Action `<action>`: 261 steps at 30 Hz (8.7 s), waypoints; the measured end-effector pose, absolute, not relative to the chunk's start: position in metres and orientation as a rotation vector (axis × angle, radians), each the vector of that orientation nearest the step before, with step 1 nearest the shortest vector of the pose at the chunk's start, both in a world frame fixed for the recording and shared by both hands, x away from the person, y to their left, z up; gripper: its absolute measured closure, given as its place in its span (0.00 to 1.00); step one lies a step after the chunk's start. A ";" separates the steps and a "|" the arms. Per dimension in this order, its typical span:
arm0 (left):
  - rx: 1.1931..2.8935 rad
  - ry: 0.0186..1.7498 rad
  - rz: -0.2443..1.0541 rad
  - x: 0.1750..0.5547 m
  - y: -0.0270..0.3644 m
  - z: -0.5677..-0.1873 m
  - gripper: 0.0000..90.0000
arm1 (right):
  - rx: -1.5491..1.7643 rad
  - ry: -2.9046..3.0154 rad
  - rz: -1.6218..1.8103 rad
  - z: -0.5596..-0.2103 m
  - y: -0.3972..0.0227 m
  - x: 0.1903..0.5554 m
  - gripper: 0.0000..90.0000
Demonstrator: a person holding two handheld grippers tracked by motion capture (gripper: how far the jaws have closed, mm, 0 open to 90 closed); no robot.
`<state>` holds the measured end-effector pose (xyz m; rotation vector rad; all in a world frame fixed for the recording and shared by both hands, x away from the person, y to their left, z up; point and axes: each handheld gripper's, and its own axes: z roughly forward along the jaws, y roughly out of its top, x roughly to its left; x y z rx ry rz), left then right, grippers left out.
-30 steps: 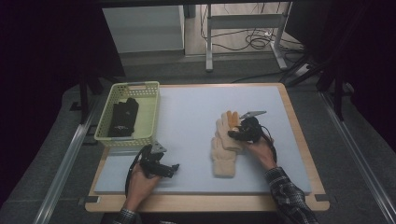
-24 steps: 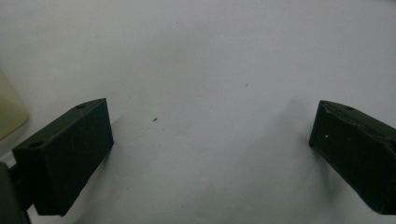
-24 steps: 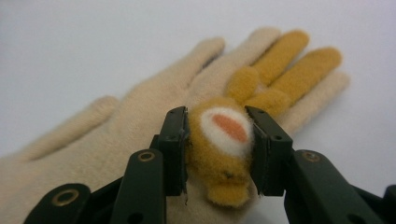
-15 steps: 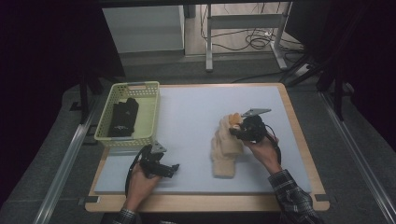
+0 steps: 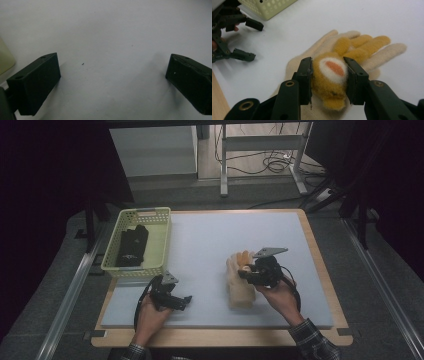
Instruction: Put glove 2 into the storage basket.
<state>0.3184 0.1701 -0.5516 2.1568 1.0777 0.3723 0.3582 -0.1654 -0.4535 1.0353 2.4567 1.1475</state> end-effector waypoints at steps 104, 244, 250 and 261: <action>2.311 0.873 0.256 0.373 0.035 -0.518 0.00 | 1.119 2.309 0.977 -0.531 -0.267 0.369 0.23; 2.086 1.677 0.323 0.481 0.275 -0.474 0.54 | 1.114 2.300 0.978 -0.531 -0.266 0.368 0.23; 2.091 1.667 0.244 0.492 0.263 -0.480 0.65 | 1.114 2.300 0.977 -0.531 -0.266 0.368 0.23; 2.032 1.646 0.325 0.485 0.272 -0.472 0.53 | 1.114 2.301 0.978 -0.531 -0.266 0.368 0.23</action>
